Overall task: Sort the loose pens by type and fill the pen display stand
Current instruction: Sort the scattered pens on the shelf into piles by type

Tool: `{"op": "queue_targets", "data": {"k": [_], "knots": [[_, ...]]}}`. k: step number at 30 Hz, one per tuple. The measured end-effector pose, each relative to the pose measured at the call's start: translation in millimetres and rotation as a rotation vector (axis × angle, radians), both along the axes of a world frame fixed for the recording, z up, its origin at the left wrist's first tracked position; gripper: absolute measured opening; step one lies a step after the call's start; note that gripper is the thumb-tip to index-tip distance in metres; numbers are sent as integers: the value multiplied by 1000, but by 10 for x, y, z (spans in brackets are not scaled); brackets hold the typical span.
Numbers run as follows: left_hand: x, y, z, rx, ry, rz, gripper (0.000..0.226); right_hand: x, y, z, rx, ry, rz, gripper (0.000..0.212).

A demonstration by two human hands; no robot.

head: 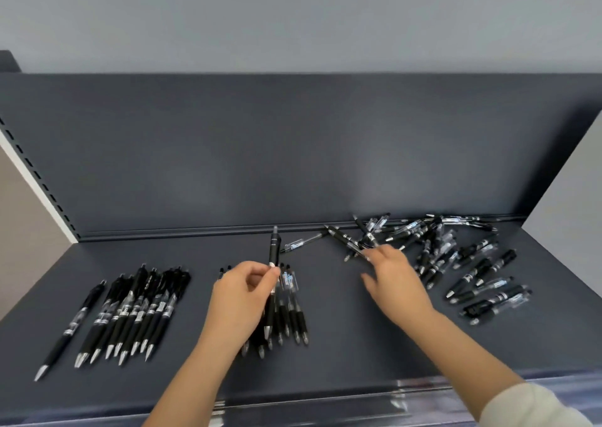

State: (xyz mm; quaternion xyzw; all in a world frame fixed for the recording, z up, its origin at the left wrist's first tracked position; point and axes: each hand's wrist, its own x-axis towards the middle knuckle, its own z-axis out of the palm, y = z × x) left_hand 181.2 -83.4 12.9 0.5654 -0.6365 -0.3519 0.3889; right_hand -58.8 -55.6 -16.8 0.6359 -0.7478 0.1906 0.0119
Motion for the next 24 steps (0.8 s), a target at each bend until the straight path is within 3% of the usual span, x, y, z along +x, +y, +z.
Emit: {"op": "queue_targets", "data": {"k": [7,14,20,24], "knots": [[283,-85,-62,-38,-27,77,9,-175,-218,-59,131,1,-142,26],[638,-134,-88,-61,-78,157,9,-117,-240,-34,59,-94,-194,16],[970,-165,-125,-93,-197,262,10,220,-279,151,-146,-315,-19,8],[1168,-184,-134,-114,-258,322,10,555,-320,271,-114,-410,162,4]]}}
